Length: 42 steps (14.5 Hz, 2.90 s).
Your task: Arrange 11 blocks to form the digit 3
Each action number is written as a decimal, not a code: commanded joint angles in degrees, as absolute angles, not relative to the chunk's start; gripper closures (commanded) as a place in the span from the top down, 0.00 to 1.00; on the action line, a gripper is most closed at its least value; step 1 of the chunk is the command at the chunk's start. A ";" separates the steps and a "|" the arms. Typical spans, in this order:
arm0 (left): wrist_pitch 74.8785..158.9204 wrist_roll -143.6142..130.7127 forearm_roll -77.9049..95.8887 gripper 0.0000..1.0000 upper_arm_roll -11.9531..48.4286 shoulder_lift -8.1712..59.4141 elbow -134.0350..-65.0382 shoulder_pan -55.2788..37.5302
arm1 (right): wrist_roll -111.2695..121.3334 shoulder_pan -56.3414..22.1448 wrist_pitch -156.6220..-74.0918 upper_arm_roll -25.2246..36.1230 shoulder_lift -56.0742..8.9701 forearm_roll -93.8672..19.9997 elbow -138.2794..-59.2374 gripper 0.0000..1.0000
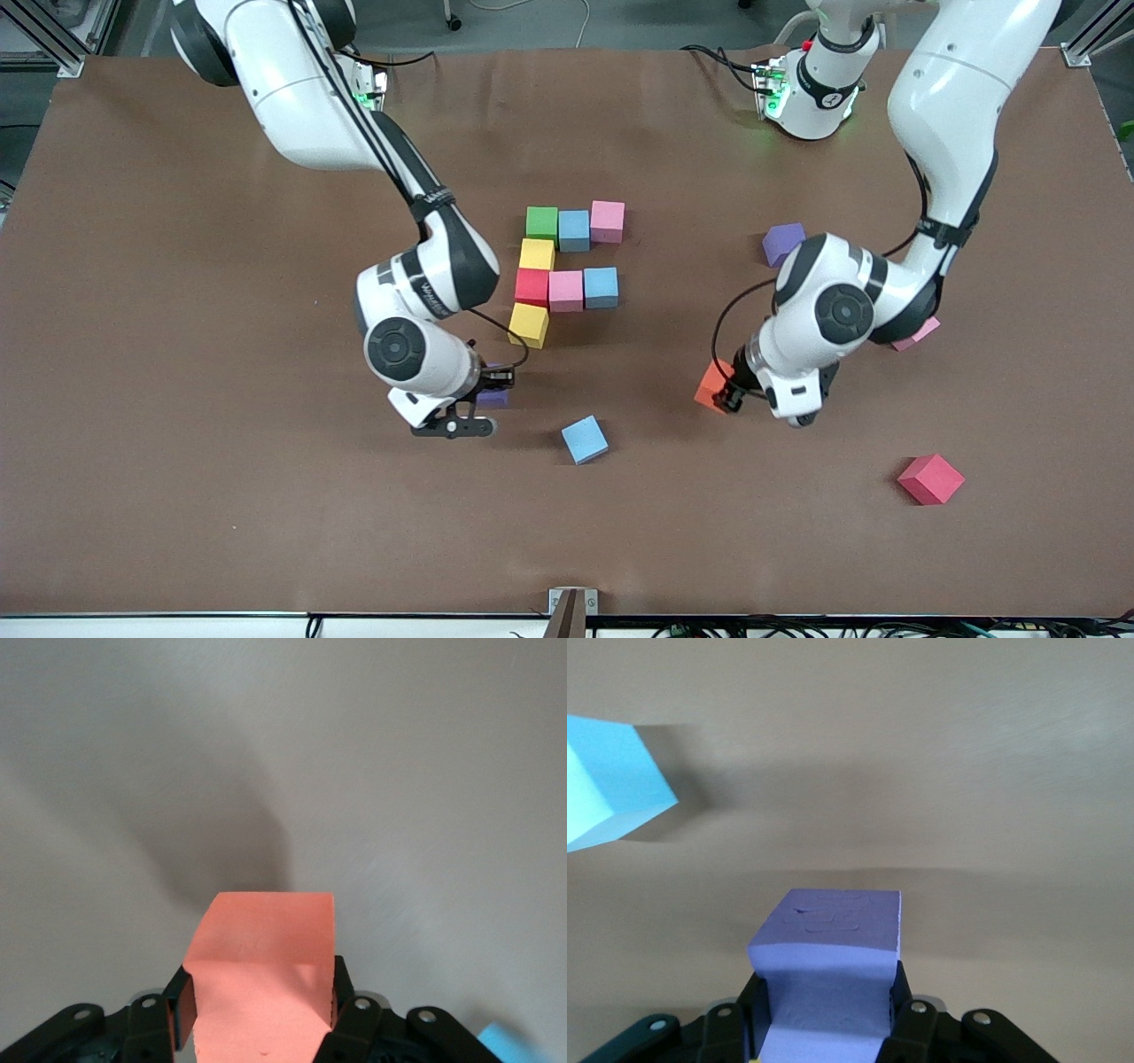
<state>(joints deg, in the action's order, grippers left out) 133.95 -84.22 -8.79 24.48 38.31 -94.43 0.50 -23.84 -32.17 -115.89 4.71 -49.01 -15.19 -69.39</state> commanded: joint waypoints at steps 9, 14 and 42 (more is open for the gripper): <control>144.93 -103.51 -8.44 0.13 17.07 46.57 -80.43 -11.05 | -24.35 -35.68 -115.14 4.92 -53.53 -20.31 -66.80 0.27; 144.67 -116.86 -8.26 0.13 14.77 47.46 -77.17 -18.18 | -21.97 -35.68 -113.29 5.10 -52.38 -19.95 -68.73 0.27; 137.56 -134.12 -2.72 0.13 14.77 47.99 -76.73 -26.63 | -20.21 -36.48 -113.47 5.10 -52.12 -17.58 -70.14 0.29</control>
